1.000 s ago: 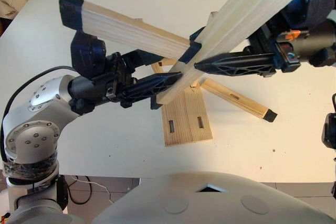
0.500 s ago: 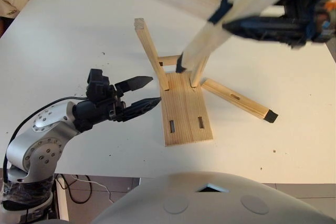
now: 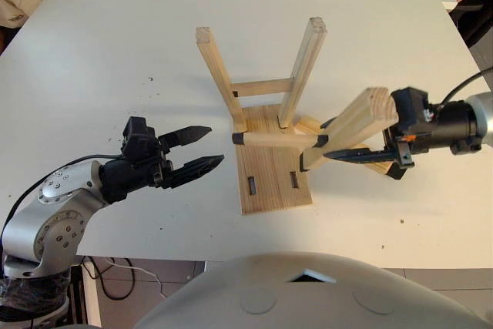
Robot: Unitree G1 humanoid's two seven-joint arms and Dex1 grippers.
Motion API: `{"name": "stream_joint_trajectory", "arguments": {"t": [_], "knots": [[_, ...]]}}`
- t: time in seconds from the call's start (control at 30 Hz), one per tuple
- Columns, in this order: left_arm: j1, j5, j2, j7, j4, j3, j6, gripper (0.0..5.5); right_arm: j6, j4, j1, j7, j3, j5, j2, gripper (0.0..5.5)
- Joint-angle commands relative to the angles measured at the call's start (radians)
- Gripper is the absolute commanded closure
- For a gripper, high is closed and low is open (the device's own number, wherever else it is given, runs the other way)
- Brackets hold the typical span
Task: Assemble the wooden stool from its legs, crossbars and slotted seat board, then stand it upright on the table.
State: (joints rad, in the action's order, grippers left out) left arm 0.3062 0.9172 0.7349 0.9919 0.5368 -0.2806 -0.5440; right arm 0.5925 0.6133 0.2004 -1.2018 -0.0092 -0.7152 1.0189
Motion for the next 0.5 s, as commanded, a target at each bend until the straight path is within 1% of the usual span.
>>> {"name": "stream_joint_trajectory", "arguments": {"t": [0.03,0.17,0.37,0.5], "knots": [[-0.054,-0.006,0.014,0.000,-0.003,0.009,-0.007,1.77,-0.040,0.014,-0.040,0.011,0.019,0.029,-0.032,3.48],[-0.068,-0.015,0.033,0.018,-0.046,-0.007,-0.018,1.77,-0.047,0.026,-0.052,0.035,0.036,0.035,-0.067,3.48],[-0.105,-0.024,0.069,0.060,-0.134,-0.045,-0.020,1.77,-0.073,0.057,-0.119,0.041,0.041,0.062,-0.065,3.48],[-0.136,-0.021,0.074,0.069,-0.159,-0.052,-0.027,1.77,-0.183,0.042,-0.172,0.015,0.077,0.173,-0.048,3.48]]}}
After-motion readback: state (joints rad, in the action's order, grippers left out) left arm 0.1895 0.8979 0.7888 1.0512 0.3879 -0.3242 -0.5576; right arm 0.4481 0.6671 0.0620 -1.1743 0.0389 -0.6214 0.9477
